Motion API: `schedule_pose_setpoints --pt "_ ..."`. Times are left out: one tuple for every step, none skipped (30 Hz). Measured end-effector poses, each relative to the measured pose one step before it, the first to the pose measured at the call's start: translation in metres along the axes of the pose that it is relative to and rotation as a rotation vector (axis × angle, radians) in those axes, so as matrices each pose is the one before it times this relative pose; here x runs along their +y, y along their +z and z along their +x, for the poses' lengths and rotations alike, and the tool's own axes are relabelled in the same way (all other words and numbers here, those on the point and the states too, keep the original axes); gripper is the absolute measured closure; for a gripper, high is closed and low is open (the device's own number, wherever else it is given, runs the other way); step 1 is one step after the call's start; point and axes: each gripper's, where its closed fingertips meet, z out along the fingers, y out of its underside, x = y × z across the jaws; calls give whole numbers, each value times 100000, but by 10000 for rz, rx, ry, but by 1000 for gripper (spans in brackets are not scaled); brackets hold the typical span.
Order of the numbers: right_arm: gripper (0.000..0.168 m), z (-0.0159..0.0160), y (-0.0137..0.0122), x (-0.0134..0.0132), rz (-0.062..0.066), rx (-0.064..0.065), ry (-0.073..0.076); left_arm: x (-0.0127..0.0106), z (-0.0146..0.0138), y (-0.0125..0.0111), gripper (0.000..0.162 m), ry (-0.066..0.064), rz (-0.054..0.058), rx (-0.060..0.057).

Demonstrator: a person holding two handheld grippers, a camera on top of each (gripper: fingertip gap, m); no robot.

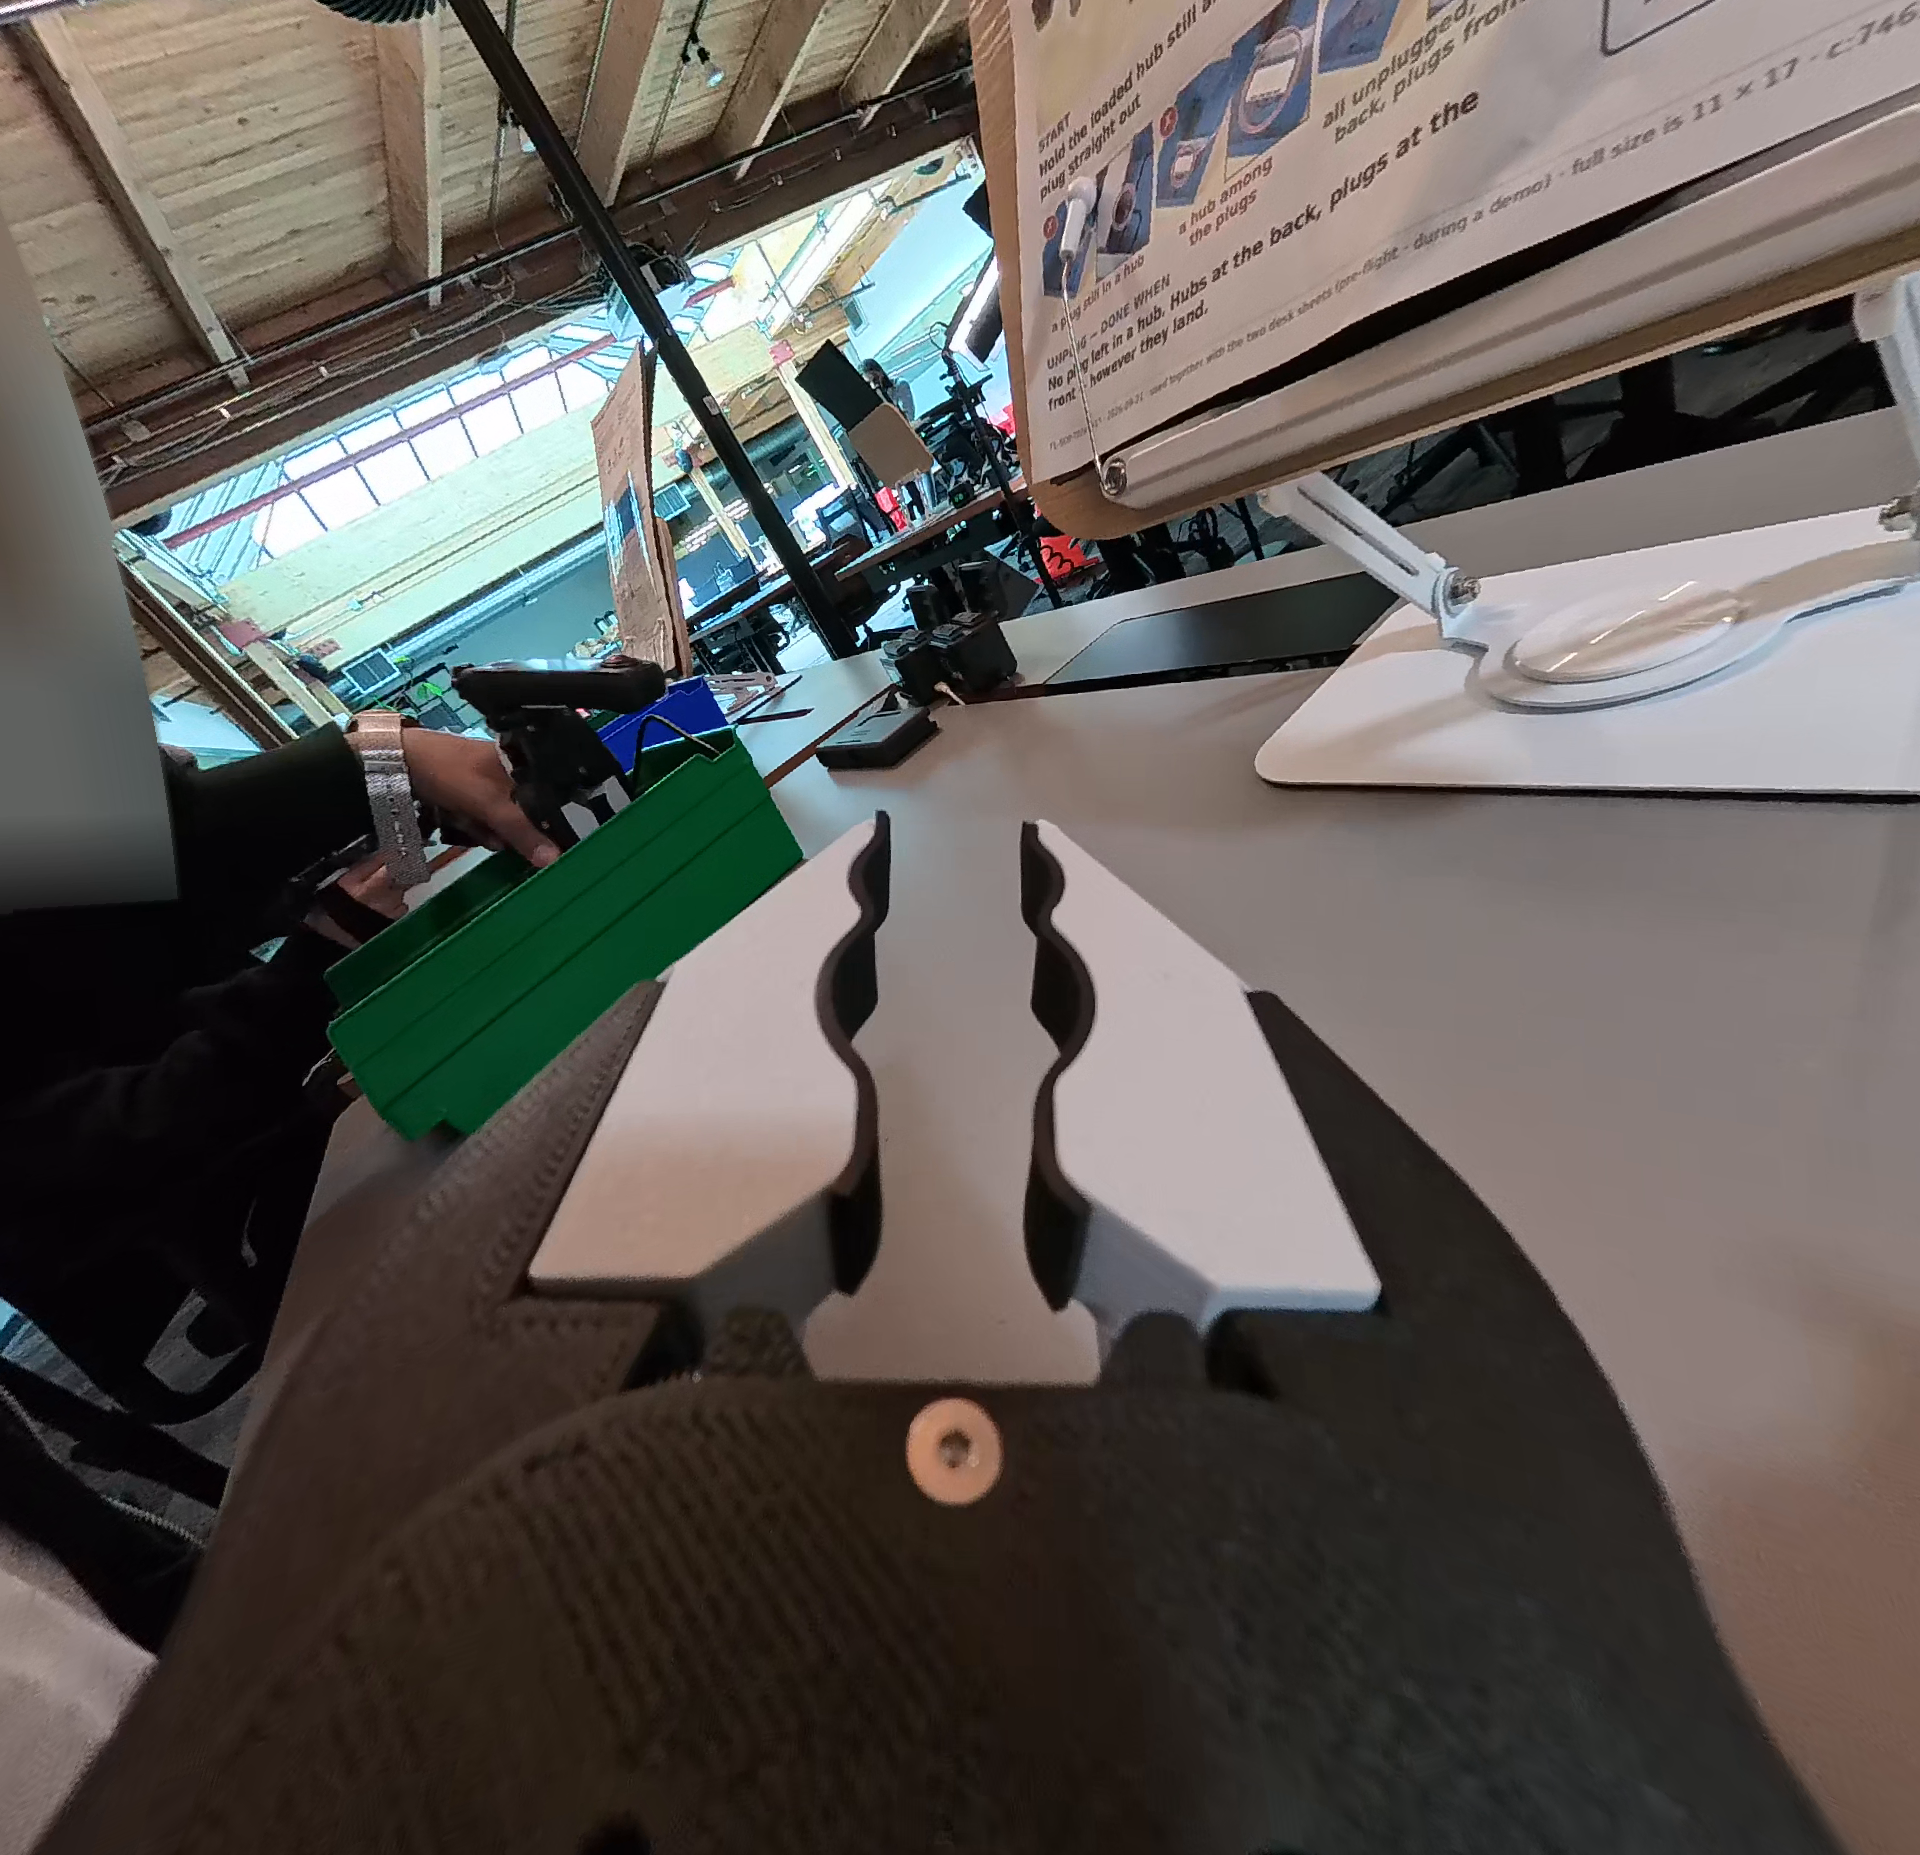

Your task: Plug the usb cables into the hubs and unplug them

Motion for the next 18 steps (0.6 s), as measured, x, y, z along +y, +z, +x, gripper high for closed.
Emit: schedule_pose_setpoints --pt "144 30 -45 -74 9 11 -18 1 81 -31 128 -14 -24 114" --pt "144 36 -58 -73 12 20 -24 -20 80 -49 126 -65 11 154" --pt "144 64 -58 -63 12 24 -24 -113 93 -77 126 -51 93 179" --pt "144 62 -37 -56 13 21 -13 -48 33 -38 125 -66 61 123" --pt "144 65 -24 -34 12 12 3 -8 -25 34 125 -28 18 10" --pt "144 52 -8 -8 5 2 21 -68 -39 97 125 10 18 -92" --pt "144 44 12 40 -3 -9 37 -26 -101 88 125 60 -23 -211" --pt "144 2 20 69 -7 -19 48 75 -196 78 125 89 -122 -323" --pt "144 -20 9 108 -19 -23 43 15 -38 46 125 109 -146 -273" --pt "144 -25 -3 102 -27 -15 20 -13 121 24 124 154 -166 -210" --pt "144 -20 -17 79 -17 -2 -2 -59 -40 53 124 182 -152 -287" --pt "144 -36 -21 28 -6 -4 -8 -2 -158 126 123 213 -178 -337" --pt "144 -29 -47 -5 -7 -10 -9 -85 -34 125 123 175 -118 -240" --pt "144 -24 -56 -31 -1 -2 -14 11 -32 68 122 68 -133 -154" --pt "144 8 -76 -79 18 9 -16 -21 -28 65 122 -15 -76 -97" --pt "144 0 -73 -109 30 6 -8 -30 -17 86 122 -36 -19 -68" --pt "144 -6 -82 -101 27 -2 1 -33 2 172 121 -95 25 -29" --pt "144 2 -61 -75 18 -7 8 -147 140 260 120 -112 117 130"
